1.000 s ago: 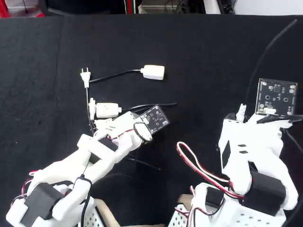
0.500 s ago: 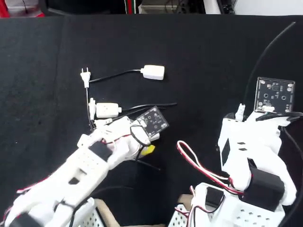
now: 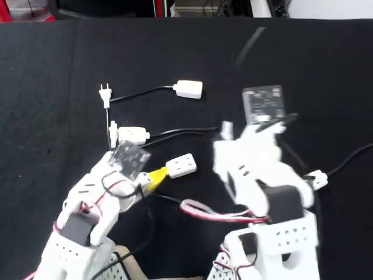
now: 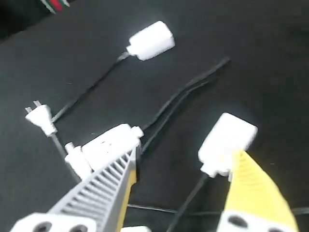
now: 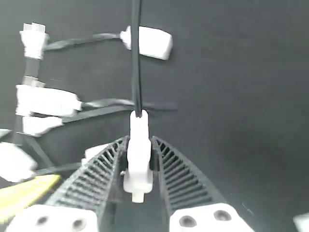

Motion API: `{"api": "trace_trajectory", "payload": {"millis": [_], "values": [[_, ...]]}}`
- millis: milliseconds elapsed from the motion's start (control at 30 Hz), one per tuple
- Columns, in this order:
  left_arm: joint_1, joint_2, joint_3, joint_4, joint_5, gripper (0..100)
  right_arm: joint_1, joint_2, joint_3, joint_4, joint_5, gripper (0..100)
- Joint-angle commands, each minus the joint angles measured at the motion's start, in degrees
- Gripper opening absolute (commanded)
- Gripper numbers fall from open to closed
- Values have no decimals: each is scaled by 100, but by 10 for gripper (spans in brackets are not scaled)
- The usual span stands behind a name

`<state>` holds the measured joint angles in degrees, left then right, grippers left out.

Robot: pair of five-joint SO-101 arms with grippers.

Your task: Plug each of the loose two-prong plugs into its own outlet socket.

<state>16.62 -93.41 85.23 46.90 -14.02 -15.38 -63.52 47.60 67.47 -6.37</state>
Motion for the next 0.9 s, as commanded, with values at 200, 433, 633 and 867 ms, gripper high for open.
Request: {"api": "trace_trajectory", "payload": {"millis": [200, 433, 633, 867], "values": [[-593, -1090, 127, 677, 651, 302, -1644, -48, 989, -2075, -826, 11], [-585, -1116, -31, 668, 1345, 302, -2374, -48, 1385, -2980, -985, 11], [-171, -1116, -48, 624, 1380, 302, -2954, -84, 1736, -3103, -1204, 11], [-171, -1116, -154, 501, 1398, 302, -3095, -92, 1930, -3086, -1204, 11]]}}
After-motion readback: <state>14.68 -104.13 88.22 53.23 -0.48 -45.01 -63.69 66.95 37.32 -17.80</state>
